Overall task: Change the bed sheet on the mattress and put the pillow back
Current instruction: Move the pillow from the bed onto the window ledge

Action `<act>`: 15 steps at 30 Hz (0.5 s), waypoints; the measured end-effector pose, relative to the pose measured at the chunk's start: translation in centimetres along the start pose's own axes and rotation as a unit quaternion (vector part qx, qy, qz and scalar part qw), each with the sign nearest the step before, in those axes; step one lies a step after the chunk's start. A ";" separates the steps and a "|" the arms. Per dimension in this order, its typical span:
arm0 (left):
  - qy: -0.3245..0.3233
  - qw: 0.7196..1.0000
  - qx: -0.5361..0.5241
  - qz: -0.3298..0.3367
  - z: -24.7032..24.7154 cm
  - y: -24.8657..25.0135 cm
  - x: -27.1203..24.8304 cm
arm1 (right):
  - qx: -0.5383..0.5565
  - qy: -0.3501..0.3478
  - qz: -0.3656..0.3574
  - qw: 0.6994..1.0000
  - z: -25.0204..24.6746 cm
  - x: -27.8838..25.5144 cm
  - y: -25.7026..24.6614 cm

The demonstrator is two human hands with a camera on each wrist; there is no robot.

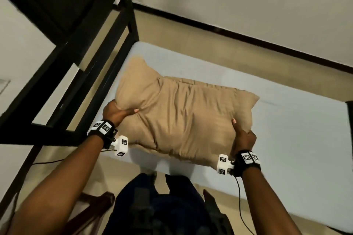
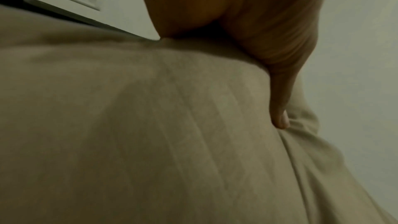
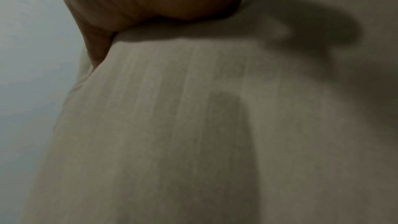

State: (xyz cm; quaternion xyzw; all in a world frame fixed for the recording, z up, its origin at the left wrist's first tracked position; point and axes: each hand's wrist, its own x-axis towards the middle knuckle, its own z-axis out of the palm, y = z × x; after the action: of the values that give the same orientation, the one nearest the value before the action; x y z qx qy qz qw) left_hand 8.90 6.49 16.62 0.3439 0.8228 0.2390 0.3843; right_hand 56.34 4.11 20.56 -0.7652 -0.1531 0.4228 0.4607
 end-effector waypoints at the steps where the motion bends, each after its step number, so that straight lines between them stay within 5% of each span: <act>1: -0.005 1.000 -0.003 0.012 0.1 0.5 -0.4 | 0.010 0.010 0.003 1.000 -1.1 -0.8 -0.1; 15: -0.134 0.960 0.086 0.230 5.4 11.1 -9.3 | 0.181 0.210 0.024 0.961 -18.1 -14.2 6.3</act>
State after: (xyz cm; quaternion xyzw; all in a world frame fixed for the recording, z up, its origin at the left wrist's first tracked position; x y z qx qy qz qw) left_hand 21.83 7.40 25.07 0.5841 0.6799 0.2011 0.3950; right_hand 61.15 -18.51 26.41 -0.7440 0.0440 0.2843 0.6031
